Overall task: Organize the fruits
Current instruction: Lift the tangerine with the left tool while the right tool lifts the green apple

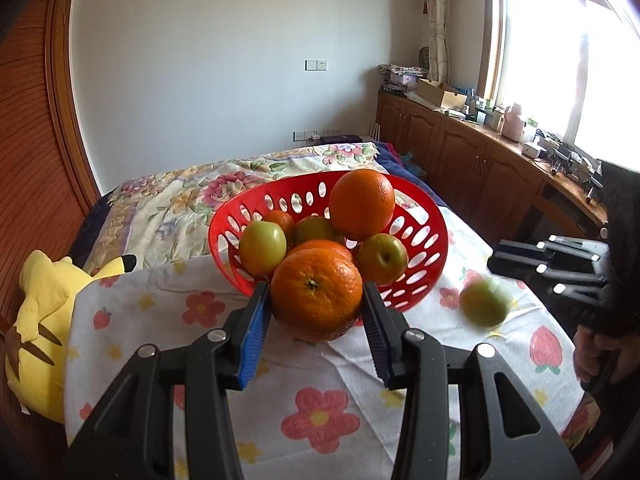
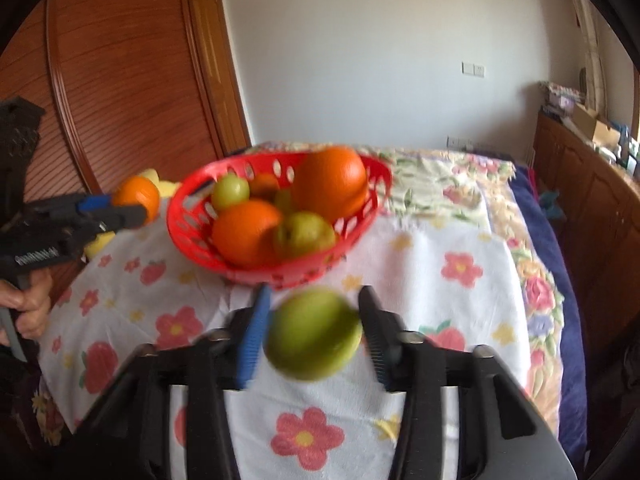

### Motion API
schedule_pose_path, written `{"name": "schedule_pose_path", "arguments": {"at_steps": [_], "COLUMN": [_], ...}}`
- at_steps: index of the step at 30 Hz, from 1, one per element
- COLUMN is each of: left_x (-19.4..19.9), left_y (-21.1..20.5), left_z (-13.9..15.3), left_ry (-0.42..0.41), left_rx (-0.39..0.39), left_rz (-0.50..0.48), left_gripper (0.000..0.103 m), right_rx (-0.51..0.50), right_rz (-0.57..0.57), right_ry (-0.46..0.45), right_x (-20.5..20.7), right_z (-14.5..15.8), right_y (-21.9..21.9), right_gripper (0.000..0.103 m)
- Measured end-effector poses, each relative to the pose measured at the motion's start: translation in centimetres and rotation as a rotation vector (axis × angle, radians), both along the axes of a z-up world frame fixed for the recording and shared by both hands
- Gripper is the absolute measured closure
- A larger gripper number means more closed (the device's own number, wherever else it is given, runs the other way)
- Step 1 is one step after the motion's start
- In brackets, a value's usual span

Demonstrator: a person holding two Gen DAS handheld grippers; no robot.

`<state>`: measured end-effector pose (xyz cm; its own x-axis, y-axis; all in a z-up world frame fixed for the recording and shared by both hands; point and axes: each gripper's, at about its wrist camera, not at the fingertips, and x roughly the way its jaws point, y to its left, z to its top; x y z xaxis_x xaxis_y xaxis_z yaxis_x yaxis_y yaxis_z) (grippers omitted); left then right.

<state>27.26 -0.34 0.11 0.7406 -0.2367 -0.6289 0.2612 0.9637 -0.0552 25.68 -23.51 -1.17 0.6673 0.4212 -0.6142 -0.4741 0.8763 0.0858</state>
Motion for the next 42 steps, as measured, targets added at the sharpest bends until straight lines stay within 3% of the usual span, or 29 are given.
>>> {"name": "schedule_pose_path", "arguments": {"at_steps": [1,3,7,8,9,12,15,27,42], "left_x": [0.4,0.6,0.1,-0.3,-0.4,-1.0,-1.4,-2.3,-1.6], "left_y": [-0.1,-0.3,-0.2,-0.1,-0.1,-0.1,-0.1,0.2,0.0], "left_z": [-0.2,-0.6,-1.2,-1.3,-1.3,-1.7,-1.9,-1.3,-1.2], "left_ry": [0.006,0.016,0.024,0.024,0.026,0.034,0.04,0.028,0.022], "left_rx": [-0.001,0.002,-0.015,-0.027,-0.028,-0.022,-0.028,-0.024,-0.024], "left_rz": [-0.003,-0.008,-0.006,-0.011,-0.012,-0.012,-0.014,-0.007,-0.009], "left_gripper": [0.06,0.06,0.06,0.06,0.06,0.06,0.06,0.06,0.06], "right_rx": [0.005,-0.048,-0.094,-0.079,-0.067,-0.013,0.026,-0.07,-0.073], "right_rz": [0.004,0.003,0.036,0.043,0.024,0.003,-0.001,0.104,0.147], "right_ry": [-0.008,-0.01,0.035,0.072,0.089,0.101,0.117,0.175,0.198], "right_x": [0.2,0.8,2.2,2.4,2.3,0.5,-1.0,-1.7,-3.7], "right_z": [0.5,0.8,-1.8,-3.1,-3.8,-4.7,-4.9,-8.3,-8.8], "right_y": [0.1,0.9,1.6,1.0,0.6,-0.1,-0.1,5.4,4.8], "right_gripper": [0.082,0.092,0.088,0.084,0.072,0.05,0.047,0.049,0.049]}}
